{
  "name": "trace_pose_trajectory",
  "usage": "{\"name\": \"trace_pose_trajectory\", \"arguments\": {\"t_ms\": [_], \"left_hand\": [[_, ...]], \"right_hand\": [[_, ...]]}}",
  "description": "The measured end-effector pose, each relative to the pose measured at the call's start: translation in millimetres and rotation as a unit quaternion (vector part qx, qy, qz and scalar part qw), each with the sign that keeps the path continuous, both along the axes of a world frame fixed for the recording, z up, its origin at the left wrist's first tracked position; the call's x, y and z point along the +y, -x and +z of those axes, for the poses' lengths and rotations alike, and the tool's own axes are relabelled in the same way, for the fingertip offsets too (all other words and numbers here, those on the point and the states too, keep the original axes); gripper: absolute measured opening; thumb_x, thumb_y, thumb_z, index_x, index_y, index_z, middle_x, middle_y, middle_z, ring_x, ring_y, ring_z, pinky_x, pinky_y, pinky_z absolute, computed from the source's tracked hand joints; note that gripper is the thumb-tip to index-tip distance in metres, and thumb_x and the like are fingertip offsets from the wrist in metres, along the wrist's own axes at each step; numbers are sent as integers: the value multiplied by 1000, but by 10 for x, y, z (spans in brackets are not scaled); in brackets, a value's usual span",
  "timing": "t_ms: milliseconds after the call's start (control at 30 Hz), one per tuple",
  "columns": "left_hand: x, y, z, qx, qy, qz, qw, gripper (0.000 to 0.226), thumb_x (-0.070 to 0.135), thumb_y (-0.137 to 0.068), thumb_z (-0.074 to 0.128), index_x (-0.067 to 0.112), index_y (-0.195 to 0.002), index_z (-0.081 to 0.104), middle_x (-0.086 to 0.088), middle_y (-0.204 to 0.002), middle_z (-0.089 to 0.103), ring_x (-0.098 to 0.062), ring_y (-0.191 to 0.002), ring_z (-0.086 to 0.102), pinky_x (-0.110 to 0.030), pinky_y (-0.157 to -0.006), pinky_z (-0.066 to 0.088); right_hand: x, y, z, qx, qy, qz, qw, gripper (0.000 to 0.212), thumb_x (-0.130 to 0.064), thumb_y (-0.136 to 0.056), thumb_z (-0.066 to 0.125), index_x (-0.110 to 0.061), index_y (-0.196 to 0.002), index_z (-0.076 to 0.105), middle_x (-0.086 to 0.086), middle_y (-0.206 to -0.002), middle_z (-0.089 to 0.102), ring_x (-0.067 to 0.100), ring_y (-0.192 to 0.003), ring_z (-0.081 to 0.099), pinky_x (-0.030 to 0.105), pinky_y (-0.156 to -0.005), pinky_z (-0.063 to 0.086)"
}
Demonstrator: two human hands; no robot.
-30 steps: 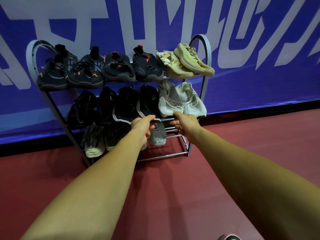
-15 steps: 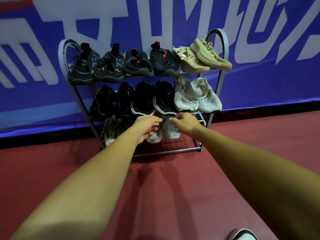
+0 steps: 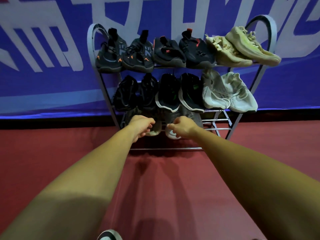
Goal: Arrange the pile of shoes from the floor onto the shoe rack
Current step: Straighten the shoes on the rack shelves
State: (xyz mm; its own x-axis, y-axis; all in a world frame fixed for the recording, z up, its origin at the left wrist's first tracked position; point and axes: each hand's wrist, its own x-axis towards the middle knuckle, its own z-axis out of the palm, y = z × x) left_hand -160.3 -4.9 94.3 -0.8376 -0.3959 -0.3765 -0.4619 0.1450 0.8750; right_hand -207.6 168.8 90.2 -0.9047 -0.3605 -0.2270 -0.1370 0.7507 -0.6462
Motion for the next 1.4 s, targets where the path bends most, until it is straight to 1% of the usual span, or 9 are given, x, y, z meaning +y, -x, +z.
{"name": "trace_pose_trajectory", "arguments": {"t_ms": [200,400,567,667,767,967,1133,1233,1400], "left_hand": [[-241,265,-209,-5,37,-11,999,14,19,-82,69,9,-80,59,-8,-73,59,-18,-51,47,-24,-47,29],[-699,458,-564,7,138,32,990,40,26,-75,73,5,-109,71,-19,-107,72,-34,-102,69,-41,-87,57],[-906,333,-945,1,139,42,989,10,18,-76,74,16,-80,65,-7,-82,71,-25,-82,66,-31,-69,54],[-898,311,-1044,12,128,49,991,16,14,-75,74,20,-80,60,-12,-93,70,-30,-95,68,-45,-91,56],[-907,322,-1010,18,115,52,992,15,16,-71,73,19,-79,60,-9,-88,68,-29,-89,69,-47,-90,57],[-897,264,-927,1,143,43,989,7,19,-75,69,19,-75,62,-9,-83,69,-27,-84,65,-34,-71,46],[-897,294,-946,-17,193,116,974,36,31,-88,62,8,-116,63,-14,-121,67,-33,-115,61,-33,-91,47],[-887,304,-1007,-41,195,140,970,52,34,-92,61,4,-133,50,-18,-135,57,-35,-126,54,-33,-98,43],[-972,256,-1097,-73,114,127,983,52,43,-93,56,6,-130,56,-11,-115,67,-29,-100,67,-36,-79,56]], "right_hand": [[-445,164,-206,-5,-34,1,999,39,-43,-94,60,-11,-72,61,10,-74,68,31,-84,67,32,-70,48],[-845,321,-517,4,-38,58,998,38,-42,-95,58,-7,-103,69,19,-108,73,34,-104,68,36,-88,54],[-1114,241,-855,-94,61,78,991,25,-33,-96,62,-12,-83,67,14,-95,77,30,-86,75,32,-63,54],[-1164,159,-981,-98,53,71,991,35,-37,-95,63,-3,-97,71,18,-99,76,34,-94,72,43,-82,58],[-1241,92,-983,-106,67,60,990,38,-38,-95,62,-2,-105,70,19,-104,74,36,-98,71,45,-88,58],[-1334,43,-840,-144,123,23,982,23,-34,-96,62,-20,-78,58,3,-81,66,24,-73,70,17,-38,40],[-1424,63,-882,-139,118,2,983,19,-26,-97,57,-12,-85,60,11,-88,68,33,-87,75,28,-50,46],[-1556,41,-968,-124,122,-16,985,28,-25,-96,55,-3,-108,67,18,-108,73,36,-98,73,45,-85,59],[-1662,50,-1010,-131,166,-73,975,19,-20,-91,54,-4,-93,63,22,-104,72,40,-97,72,53,-91,57]]}}
